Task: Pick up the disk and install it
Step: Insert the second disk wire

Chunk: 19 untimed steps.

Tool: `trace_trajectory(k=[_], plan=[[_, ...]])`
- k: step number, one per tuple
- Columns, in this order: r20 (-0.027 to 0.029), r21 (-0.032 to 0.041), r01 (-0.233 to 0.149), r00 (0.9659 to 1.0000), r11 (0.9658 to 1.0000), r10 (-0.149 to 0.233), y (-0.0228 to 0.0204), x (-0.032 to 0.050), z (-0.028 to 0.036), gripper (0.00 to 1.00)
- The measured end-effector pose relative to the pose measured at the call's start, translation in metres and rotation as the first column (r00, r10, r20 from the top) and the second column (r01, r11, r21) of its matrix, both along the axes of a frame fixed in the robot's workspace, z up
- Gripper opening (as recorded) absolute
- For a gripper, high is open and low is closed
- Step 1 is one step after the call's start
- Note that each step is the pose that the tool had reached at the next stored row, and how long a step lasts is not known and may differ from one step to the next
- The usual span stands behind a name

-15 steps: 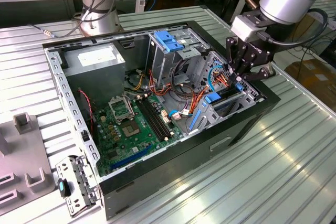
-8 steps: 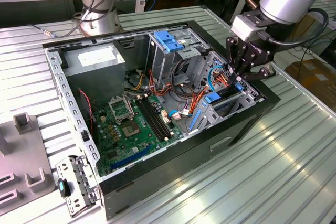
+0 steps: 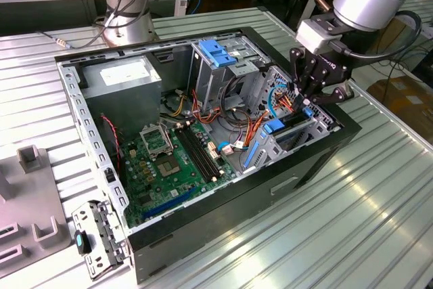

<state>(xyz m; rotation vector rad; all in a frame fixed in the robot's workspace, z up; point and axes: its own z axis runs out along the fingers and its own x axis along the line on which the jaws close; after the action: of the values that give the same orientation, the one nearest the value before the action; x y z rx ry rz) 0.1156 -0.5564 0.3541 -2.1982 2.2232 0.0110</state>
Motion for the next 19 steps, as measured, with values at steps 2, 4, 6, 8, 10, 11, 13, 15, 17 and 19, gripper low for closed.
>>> trace_trajectory(k=[2, 4, 6, 8, 10, 11, 13, 15, 17, 19], plan=[[0.0000, -0.0002, 0.000, 1.0000, 1.0000, 0.000, 0.0001, -0.0001, 0.0015, 0.11], [0.0000, 0.0030, 0.000, 1.0000, 1.0000, 0.000, 0.0000, -0.0001, 0.0079, 0.11], [-0.0003, 0.0050, 0.000, 1.0000, 1.0000, 0.000, 0.0000, -0.0002, 0.0125, 0.11], [-0.0008, 0.0055, 0.000, 1.0000, 1.0000, 0.000, 0.0000, -0.0001, 0.0176, 0.11], [-0.0012, 0.0057, 0.000, 1.0000, 1.0000, 0.000, 0.0000, -0.0001, 0.0216, 0.11], [-0.0014, 0.0058, 0.000, 1.0000, 1.0000, 0.000, 0.0000, -0.0001, 0.0232, 0.11], [-0.0022, 0.0063, 0.000, 1.0000, 1.0000, 0.000, 0.0000, -0.0001, 0.0251, 0.11], [-0.0035, 0.0075, 0.000, 1.0000, 1.0000, 0.000, 0.0001, -0.0012, 0.0254, 0.11], [-0.0035, 0.0078, 0.000, 1.0000, 1.0000, 0.000, 0.0000, -0.0049, 0.0254, 0.11], [-0.0035, 0.0079, 0.000, 1.0000, 1.0000, 0.000, 0.0000, -0.0085, 0.0254, 0.11]])
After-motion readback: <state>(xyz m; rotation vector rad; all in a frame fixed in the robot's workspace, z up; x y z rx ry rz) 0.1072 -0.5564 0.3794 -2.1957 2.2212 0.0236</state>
